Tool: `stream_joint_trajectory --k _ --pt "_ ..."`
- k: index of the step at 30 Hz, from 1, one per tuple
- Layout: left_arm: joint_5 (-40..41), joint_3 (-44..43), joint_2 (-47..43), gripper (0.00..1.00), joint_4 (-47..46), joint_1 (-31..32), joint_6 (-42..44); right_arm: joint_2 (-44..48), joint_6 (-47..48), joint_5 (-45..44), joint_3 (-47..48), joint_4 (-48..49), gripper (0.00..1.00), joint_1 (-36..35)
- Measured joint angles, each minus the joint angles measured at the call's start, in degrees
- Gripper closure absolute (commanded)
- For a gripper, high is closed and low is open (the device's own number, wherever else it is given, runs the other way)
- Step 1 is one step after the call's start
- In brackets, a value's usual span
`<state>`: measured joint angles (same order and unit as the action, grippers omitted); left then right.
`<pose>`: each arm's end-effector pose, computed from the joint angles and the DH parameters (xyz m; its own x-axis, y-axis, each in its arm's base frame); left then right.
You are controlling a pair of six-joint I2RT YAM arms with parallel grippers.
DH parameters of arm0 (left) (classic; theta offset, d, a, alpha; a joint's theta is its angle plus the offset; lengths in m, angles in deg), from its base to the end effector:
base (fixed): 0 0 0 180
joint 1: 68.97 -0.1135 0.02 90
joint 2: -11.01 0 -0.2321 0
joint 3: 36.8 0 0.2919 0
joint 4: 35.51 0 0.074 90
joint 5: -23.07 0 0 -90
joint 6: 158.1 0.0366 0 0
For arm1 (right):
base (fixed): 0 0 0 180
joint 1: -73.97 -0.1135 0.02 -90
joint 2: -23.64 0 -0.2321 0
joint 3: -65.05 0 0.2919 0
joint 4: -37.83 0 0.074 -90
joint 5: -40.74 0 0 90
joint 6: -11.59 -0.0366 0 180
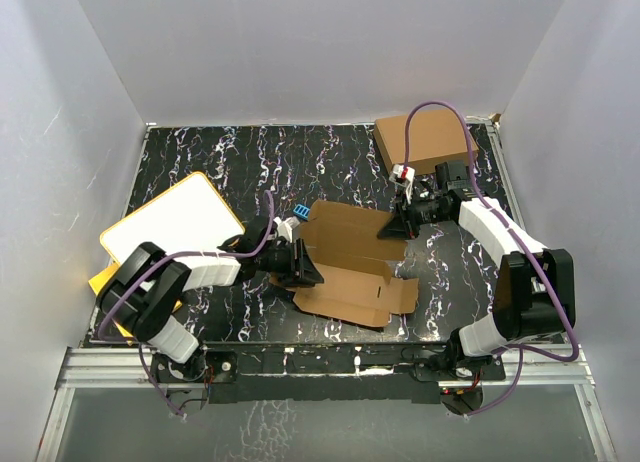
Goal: Fold the paper box
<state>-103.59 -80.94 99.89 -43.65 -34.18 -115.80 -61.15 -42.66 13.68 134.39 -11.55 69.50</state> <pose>0.2387 -0.1924 0.0785 -0.9592 -0.0560 -0.2770 0.2108 0.5109 -0.8334 0.3153 0.0573 0.1848 -0.4910 -0.3050 -0.8161 -0.8624 0.3029 0.4056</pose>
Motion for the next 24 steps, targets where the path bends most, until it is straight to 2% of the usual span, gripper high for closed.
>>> stream_joint_trajectory --k 4,8,10,13,16,19,24 --pt "-0.02 0.02 -0.11 0.54 -0.24 0.17 -0.07 -0.02 0.00 0.00 0.00 0.00 0.92 -0.02" --pt "1.42 0.00 -5.97 0.55 2.73 -0.44 2.38 -0.04 0.00 0.02 0.00 0.00 0.92 -0.02" --pt "2.84 0.00 -11.21 0.60 4.85 -1.73 4.33 -0.04 0.02 0.04 0.00 0.00 0.92 -0.02" --pt "6.97 0.02 -19.80 0.79 7.89 -5.84 7.69 -0.04 0.04 0.09 0.00 -0.02 0.92 -0.02" --pt "10.43 0.02 -23.93 0.87 9.20 -9.64 10.05 -0.02 0.07 0.17 0.00 -0.02 0.92 -0.02" --pt "12.33 -0.13 -21.88 0.91 9.70 -11.47 12.04 -0.04 0.11 0.22 0.00 -0.02 0.92 -0.02" --pt "12.24 -4.04 -9.40 0.93 10.19 -11.45 14.16 -0.04 0.15 0.26 0.00 -0.02 0.92 -0.02"
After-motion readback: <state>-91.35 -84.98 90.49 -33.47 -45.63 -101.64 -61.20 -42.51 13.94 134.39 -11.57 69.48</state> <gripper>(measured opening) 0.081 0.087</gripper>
